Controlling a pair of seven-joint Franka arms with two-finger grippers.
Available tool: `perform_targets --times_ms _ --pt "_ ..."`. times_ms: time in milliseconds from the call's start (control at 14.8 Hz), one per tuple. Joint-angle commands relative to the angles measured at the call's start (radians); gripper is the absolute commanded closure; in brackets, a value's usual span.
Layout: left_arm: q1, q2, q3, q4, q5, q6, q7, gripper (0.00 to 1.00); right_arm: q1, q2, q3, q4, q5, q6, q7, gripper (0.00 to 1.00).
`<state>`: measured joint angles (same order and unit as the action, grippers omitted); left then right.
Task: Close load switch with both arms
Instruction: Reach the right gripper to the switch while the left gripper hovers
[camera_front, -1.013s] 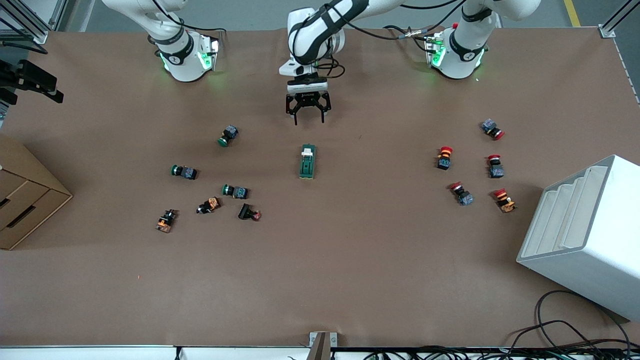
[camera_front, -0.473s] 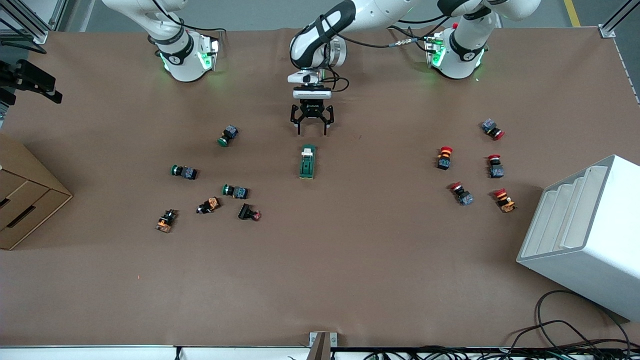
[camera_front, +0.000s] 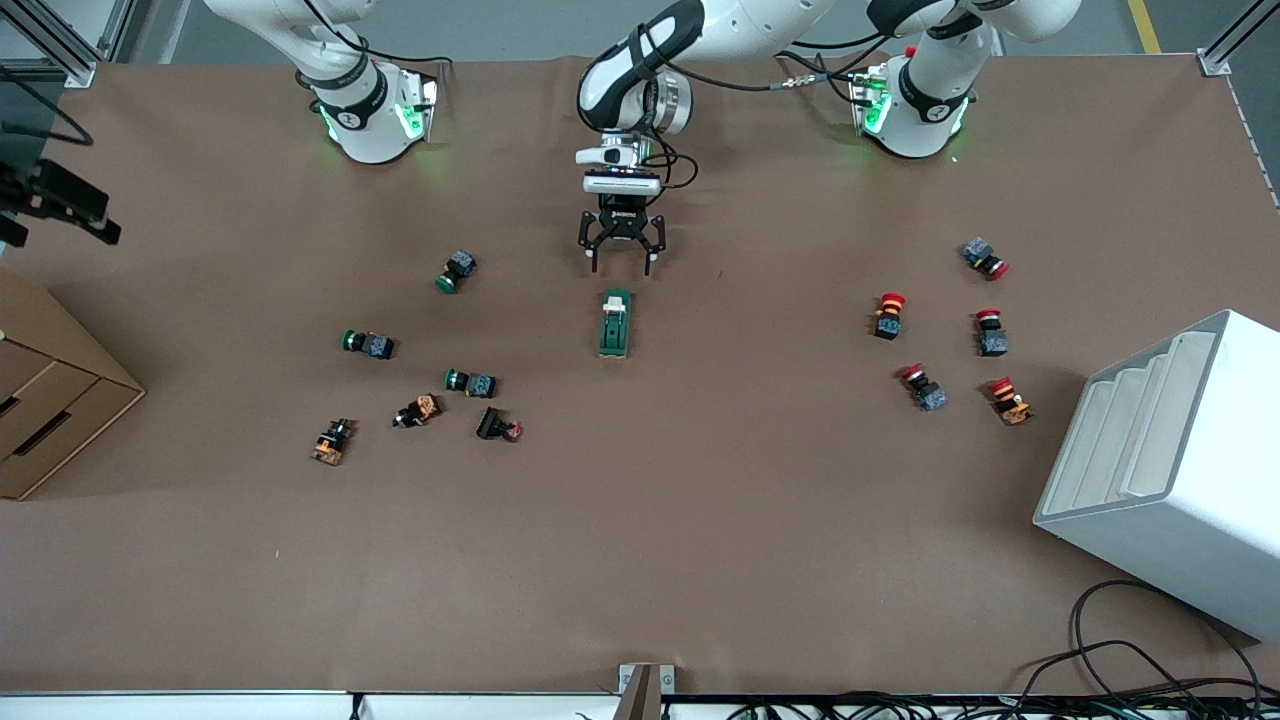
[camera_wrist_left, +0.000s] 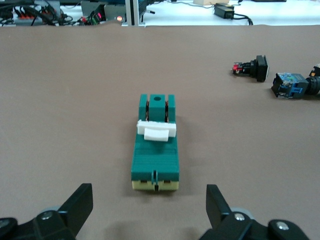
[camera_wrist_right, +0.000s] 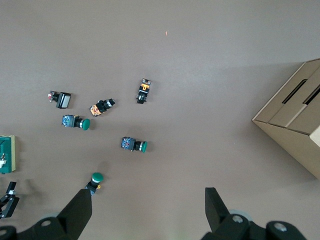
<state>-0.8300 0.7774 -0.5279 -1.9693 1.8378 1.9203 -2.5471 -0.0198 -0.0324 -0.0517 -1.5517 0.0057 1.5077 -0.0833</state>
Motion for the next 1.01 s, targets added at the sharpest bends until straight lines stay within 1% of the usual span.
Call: perform_targets --times_ms 0,68,135,338,473,608,810,945 --pt "-0.026 0.026 0.041 0.013 0.072 -0.027 -0.034 0.00 -0.006 0.035 0.007 -0.013 0.010 0.008 0.023 0.00" --pt "-0.028 0.039 0.048 0.018 0.096 -0.037 -0.045 0.00 -0.003 0.035 0.009 -0.031 0.019 0.015 0.072 0.00" --pt "-0.026 0.045 0.051 0.021 0.121 -0.041 -0.056 0.00 0.007 0.039 0.012 -0.039 0.028 0.023 0.194 0.00" --pt "-0.028 0.054 0.052 0.023 0.130 -0.047 -0.065 0.00 0.113 0.051 0.012 -0.091 0.039 0.083 0.504 0.00" --pt "-0.031 0.065 0.052 0.024 0.132 -0.072 -0.087 0.00 0.200 0.051 0.012 -0.146 0.045 0.146 0.739 0.00" --pt "-0.050 0.074 0.061 0.026 0.130 -0.078 -0.096 0.00 0.305 0.075 0.012 -0.169 0.048 0.196 0.995 0.00" --pt "-0.067 0.118 0.065 0.078 0.130 -0.118 -0.117 0.00 0.461 0.144 0.012 -0.182 0.048 0.281 1.348 0.00" --pt "-0.084 0.141 0.066 0.102 0.129 -0.130 -0.131 0.00 0.555 0.175 0.012 -0.235 0.048 0.395 1.556 0.00"
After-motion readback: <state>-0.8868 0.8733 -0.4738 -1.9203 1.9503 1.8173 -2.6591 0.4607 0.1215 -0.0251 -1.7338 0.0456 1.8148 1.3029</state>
